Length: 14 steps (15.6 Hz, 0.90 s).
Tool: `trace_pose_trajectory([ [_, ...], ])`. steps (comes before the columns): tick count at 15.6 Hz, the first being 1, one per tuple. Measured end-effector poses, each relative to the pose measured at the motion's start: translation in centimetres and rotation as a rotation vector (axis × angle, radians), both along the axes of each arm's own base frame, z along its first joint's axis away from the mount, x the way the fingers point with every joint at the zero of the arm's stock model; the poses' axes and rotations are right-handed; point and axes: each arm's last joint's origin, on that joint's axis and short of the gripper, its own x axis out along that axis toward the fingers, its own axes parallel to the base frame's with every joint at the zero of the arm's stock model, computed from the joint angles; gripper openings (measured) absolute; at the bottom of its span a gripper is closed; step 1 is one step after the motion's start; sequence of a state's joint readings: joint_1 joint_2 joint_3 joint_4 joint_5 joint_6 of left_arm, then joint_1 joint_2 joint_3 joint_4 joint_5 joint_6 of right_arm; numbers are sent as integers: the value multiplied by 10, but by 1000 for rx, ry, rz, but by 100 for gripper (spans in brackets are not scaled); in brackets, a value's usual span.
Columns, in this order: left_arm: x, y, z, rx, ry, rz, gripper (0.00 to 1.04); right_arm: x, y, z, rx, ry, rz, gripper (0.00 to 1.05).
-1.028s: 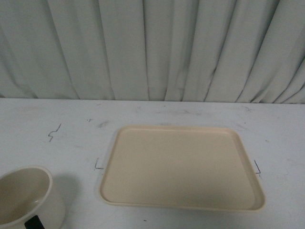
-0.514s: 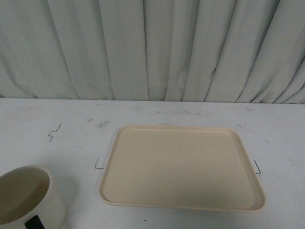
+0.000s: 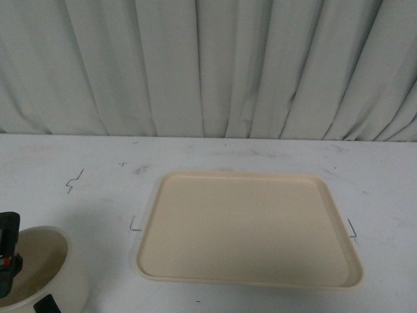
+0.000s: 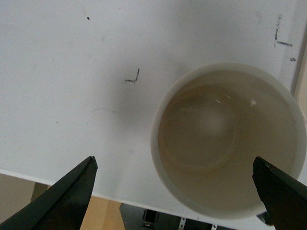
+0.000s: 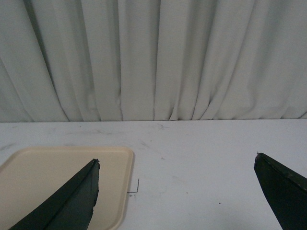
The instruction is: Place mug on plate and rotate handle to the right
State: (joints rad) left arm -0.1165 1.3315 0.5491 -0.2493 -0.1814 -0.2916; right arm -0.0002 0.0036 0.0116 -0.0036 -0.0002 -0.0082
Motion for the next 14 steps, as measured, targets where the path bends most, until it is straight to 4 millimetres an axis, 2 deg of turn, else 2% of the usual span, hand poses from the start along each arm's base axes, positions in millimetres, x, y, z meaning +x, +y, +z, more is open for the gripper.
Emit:
trace_pose_trajectory([
  [2, 12, -4, -12, -14, 49, -3, 98, 0, 0, 0, 0, 0, 0, 98],
  [4, 15, -10, -17, -8, 75, -28, 84, 0, 0, 0, 0, 0, 0, 98],
  [8, 20, -12, -20, -12, 84, -34, 37, 0, 0, 0, 0, 0, 0, 98],
  [10, 21, -13, -17, -10, 95, -41, 7, 0, 0, 0, 0, 0, 0, 98],
  [11, 23, -14, -11, -10, 85, -46, 3, 0, 0, 0, 0, 0, 0, 98],
  [14, 38, -30, 20, 22, 27, -123, 3, 0, 0, 0, 0, 0, 0, 98],
])
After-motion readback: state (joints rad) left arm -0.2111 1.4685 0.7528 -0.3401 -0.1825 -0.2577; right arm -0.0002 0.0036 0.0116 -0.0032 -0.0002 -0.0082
